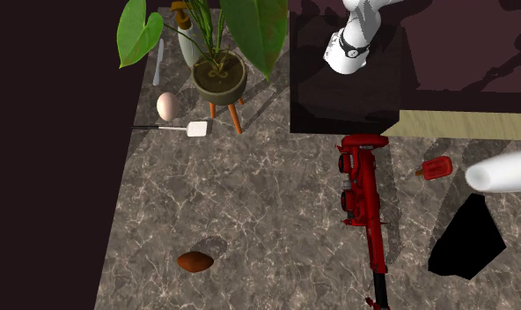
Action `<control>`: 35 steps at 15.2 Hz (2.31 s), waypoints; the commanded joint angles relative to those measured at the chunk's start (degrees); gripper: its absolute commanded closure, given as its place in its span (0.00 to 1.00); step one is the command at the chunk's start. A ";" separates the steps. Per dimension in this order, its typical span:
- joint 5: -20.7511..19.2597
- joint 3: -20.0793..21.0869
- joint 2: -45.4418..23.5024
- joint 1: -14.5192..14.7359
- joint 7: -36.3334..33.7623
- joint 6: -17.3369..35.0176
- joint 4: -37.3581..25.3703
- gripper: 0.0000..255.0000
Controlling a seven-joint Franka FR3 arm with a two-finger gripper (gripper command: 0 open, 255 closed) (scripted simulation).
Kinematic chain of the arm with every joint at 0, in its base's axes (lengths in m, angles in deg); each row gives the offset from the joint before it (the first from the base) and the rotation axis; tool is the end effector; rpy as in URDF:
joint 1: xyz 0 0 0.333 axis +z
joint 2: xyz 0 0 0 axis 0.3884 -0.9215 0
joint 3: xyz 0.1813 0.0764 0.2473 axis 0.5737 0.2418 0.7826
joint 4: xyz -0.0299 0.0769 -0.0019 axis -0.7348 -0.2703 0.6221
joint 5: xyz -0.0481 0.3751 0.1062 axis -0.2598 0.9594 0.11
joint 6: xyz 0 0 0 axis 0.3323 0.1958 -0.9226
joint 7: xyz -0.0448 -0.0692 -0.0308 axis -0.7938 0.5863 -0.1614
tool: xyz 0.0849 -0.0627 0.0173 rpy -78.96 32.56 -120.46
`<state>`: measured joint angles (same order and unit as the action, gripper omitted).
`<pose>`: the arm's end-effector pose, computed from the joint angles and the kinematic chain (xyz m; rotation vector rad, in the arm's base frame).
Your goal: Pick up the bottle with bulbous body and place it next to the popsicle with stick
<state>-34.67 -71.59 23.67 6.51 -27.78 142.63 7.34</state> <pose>0.4643 0.4375 0.5121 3.1177 0.1693 0.0085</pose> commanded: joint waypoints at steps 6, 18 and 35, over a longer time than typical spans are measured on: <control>-0.22 -0.13 -0.42 -0.15 -0.22 5.33 4.88 1.00; -0.59 -0.27 -1.29 -0.19 -0.54 10.00 8.71 1.00; -0.14 -0.05 -0.27 -0.03 -0.20 3.09 2.77 0.00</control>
<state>-34.81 -71.64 23.39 6.47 -27.99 145.79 10.16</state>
